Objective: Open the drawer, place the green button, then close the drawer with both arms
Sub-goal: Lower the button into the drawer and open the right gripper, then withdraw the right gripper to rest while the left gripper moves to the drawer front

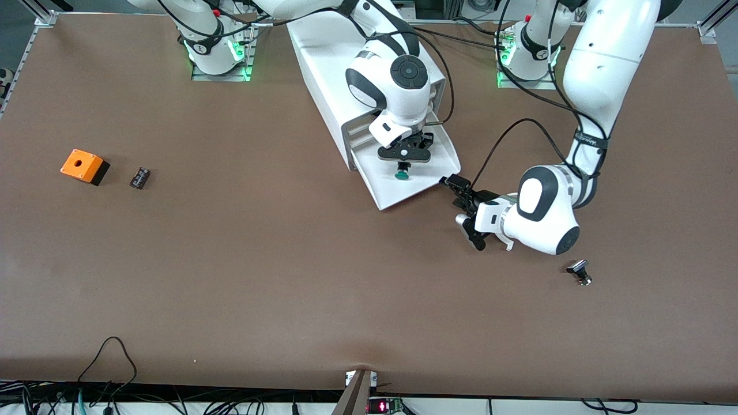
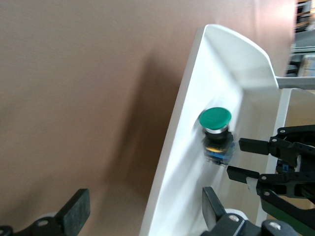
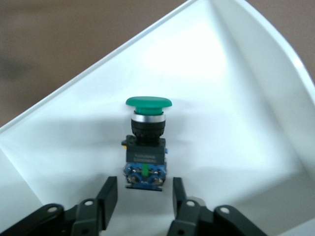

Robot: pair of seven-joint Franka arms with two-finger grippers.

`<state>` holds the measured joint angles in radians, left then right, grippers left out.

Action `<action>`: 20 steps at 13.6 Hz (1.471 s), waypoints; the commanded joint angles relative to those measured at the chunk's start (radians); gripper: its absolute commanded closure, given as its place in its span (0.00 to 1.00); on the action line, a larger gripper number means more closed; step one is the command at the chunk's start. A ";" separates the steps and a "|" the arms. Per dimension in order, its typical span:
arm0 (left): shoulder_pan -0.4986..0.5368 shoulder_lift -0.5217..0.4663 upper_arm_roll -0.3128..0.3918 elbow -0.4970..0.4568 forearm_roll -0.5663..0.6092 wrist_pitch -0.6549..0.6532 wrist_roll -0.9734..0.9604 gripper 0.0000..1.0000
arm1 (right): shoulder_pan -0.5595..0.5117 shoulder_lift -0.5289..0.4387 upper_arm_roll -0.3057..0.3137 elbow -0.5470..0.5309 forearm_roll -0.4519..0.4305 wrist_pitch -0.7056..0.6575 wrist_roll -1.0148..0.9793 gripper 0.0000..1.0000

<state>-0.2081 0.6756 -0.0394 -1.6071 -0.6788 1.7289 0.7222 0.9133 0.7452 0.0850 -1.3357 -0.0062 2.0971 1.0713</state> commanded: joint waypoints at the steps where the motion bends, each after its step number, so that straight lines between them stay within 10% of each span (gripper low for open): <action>1: 0.000 -0.060 0.001 0.018 0.126 -0.008 -0.142 0.00 | 0.003 -0.018 -0.014 0.004 -0.014 -0.022 0.013 0.00; 8: -0.080 -0.102 -0.019 0.206 0.516 -0.109 -0.539 0.00 | -0.124 -0.076 -0.126 0.113 -0.032 -0.028 -0.216 0.00; 15: -0.054 -0.010 0.018 0.334 0.522 -0.098 -0.579 0.01 | -0.384 -0.248 -0.169 0.090 -0.028 -0.274 -0.640 0.00; 20: -0.193 -0.014 0.009 0.259 0.502 -0.032 -1.294 0.06 | -0.452 -0.366 -0.278 0.003 -0.009 -0.284 -0.729 0.00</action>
<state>-0.3213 0.6633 -0.0399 -1.3176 -0.1758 1.6633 -0.3151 0.4650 0.4407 -0.1673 -1.2683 -0.0343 1.8182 0.3703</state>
